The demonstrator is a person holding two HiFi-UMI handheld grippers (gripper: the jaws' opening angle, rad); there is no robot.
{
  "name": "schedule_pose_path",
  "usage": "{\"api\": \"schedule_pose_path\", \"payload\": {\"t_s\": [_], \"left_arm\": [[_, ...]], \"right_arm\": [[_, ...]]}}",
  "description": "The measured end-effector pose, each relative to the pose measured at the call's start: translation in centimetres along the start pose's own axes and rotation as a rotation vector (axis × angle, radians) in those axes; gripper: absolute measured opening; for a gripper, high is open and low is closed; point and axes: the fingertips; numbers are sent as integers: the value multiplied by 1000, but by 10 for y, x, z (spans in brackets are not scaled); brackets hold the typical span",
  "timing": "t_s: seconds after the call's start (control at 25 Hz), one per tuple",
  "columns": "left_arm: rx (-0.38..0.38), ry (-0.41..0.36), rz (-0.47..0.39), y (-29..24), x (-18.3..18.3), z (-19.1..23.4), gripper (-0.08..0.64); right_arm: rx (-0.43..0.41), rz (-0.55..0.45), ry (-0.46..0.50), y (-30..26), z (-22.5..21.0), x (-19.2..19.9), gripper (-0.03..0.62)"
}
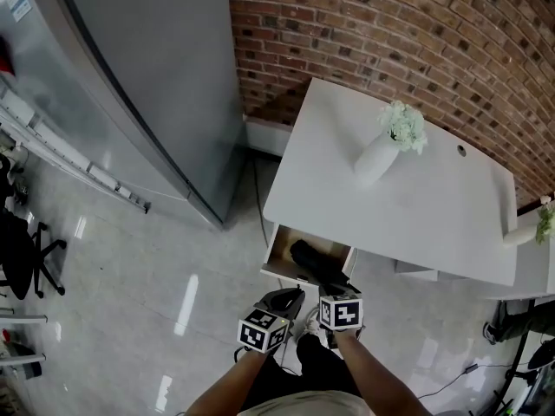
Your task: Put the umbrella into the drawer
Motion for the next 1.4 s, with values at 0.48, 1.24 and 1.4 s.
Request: {"api": "schedule_pose_path", "payload": {"t_s": [0.48,1.24,1.4], "left_arm": [[146,6,51,-5,7,-47,8],[262,106,-8,18,-4,-67,6],[257,60,-22,18,-7,-71,6]], "right_arm": [[-144,-100,26,41,30,-11,17],[-276,-200,100,70,48,-21,15],[-263,-199,22,73,44,-21,15]]}}
Point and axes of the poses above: the fingertips, and each gripper's own axes: y backward along the fingers, z to its left, x out of its underside, and after that the axes turned 6 degrees about y, right-handed
